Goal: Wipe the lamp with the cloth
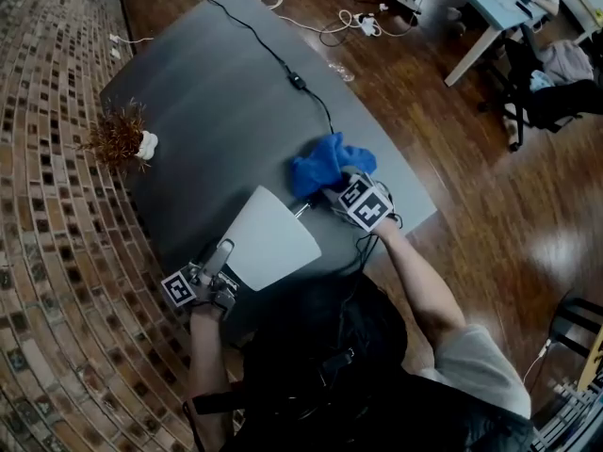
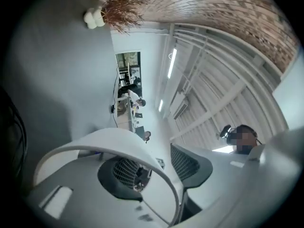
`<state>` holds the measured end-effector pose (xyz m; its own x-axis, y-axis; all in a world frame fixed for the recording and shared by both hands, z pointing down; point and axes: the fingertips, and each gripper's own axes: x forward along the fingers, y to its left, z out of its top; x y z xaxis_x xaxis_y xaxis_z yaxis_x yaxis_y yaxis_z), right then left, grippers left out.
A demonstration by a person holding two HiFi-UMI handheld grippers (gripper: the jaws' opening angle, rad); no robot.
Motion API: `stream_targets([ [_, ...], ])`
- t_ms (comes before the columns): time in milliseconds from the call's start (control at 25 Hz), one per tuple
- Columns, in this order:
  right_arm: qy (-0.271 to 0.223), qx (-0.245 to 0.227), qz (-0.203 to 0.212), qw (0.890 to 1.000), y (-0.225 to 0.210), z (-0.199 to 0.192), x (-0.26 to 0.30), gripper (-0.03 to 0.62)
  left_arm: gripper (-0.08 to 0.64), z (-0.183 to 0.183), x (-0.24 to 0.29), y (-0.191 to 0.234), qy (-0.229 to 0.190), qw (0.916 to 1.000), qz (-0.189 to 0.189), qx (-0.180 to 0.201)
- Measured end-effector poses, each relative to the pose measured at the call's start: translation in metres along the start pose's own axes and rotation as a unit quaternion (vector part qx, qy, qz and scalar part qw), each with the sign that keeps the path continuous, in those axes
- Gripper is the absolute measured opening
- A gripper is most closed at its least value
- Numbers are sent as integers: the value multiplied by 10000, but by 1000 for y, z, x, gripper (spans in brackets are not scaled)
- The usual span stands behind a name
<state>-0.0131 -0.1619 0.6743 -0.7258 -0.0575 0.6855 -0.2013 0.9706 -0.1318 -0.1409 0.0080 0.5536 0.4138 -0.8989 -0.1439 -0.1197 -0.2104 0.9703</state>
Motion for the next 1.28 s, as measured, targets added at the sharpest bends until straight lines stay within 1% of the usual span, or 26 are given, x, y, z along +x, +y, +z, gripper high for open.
stream_targets([
  [40,-27,66,25,10000,-1,1,0,57,151,5,4,0,-48,9999,72,80],
  [80,-58,155,10,9999,-2,4,-2,57,118,7,8,-2,-3,9991,152,389],
  [120,-114,229,-75,9996,-5,10,-7,56,116,5,12,-7,174,9954,222,919],
  [160,-210,268,-210,9992,-7,20,-15,57,101,1,15,-14,458,9853,284,1619],
  [200,-321,309,-306,9985,-7,34,-22,55,82,-4,19,-19,783,9675,332,2383],
  [240,-400,420,-241,9980,-4,47,-25,56,77,-8,22,-23,1093,9445,351,3079],
  [280,-435,662,76,9968,6,57,-22,55,75,-13,23,-24,1365,9213,334,3625],
  [320,-448,1057,633,9914,23,64,-14,55,66,-18,22,-25,1599,9013,296,4014],
  [360,-444,1526,1272,9791,45,68,-3,55,61,-24,19,-25,1787,8854,258,4284],
  [400,-389,1905,1789,9644,68,67,9,55,58,-29,16,-25,1925,8734,238,4468],
  [440,-258,2054,2068,9562,86,62,20,55,58,-34,13,-25,2012,8650,251,4591],
  [480,-73,1959,2107,9577,97,55,28,55,58,-36,11,-24,2046,8600,284,4667],
  [520,131,1714,1982,9650,100,48,31,57,66,-37,9,-24,2026,8579,307,4713],
  [600,498,1149,1582,9794,91,36,29,57,64,-40,9,-25,1936,8545,293,4811],
  [640,610,933,1418,9836,83,34,22,57,63,-42,9,-26,1929,8504,276,4886],
  [720,722,658,1154,9885,65,37,4,57,63,-47,10,-29,1976,8403,232,5043],
  [760,776,589,1016,9900,54,35,-3,58,63,-49,14,-34,1985,8367,190,5101],
  [880,1082,426,356,9926,11,11,-14,58,63,-55,29,-48,2003,8278,104,5239],
  [960,1093,320,29,9935,-10,4,-22,57,63,-56,33,-50,2082,8204,130,5323],
  [1040,1230,7,-276,9920,-22,-3,-24,57,61,-54,37,-53,2153,8139,136,5395],
  [1080,1364,-336,-582,9884,-30,-4,-25,57,61,-53,39,-54,2169,8134,145,5396],
  [1120,1444,-781,-1008,9813,-39,-1,-28,58,61,-50,42,-57,2150,8159,157,5364],
  [1160,1433,-1216,-1462,9712,-47,5,-34,57,61,-46,47,-61,2095,8205,167,5317],
  [1200,1322,-1518,-1825,9624,-53,13,-39,57,61,-40,52,-66,2041,8241,192,5280],
  [1240,1122,-1631,-2029,9590,-55,23,-43,57,61,-34,56,-71,2040,8241,260,5278],
  [1280,854,-1554,-2070,9621,-53,32,-47,57,60,-27,60,-76,2117,8195,374,5312],
])
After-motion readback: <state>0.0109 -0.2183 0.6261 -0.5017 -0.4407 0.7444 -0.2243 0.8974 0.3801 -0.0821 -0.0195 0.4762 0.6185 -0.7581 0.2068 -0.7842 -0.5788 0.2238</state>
